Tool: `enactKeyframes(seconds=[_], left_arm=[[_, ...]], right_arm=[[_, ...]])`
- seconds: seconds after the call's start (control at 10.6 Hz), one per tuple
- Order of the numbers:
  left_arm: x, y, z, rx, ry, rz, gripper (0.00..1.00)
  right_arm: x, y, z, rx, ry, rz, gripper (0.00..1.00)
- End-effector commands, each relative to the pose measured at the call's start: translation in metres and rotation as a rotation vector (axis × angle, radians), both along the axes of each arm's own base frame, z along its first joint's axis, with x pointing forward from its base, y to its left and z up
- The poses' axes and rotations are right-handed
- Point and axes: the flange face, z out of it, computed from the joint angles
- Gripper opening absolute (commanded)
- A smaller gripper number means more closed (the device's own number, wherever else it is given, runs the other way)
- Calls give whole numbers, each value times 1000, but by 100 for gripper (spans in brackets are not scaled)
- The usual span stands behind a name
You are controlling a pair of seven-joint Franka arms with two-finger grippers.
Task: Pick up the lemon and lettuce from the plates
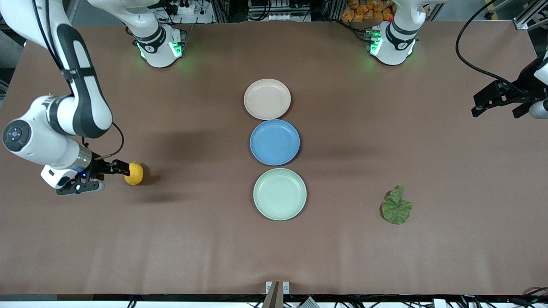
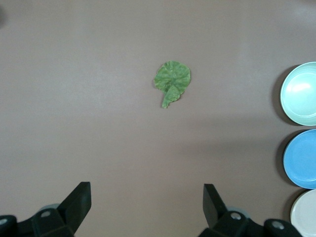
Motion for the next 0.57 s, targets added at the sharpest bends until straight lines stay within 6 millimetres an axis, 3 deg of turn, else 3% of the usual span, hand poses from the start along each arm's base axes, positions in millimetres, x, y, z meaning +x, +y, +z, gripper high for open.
enactKeyframes(seconds=[0.0, 0.47], left_arm=[[-3, 4, 2, 2, 4, 9, 100], [-5, 6, 4, 29, -2, 9, 100]], right_arm=[[-18, 6, 63, -45, 8, -23, 100], [-33, 9, 153, -46, -71, -60, 100]])
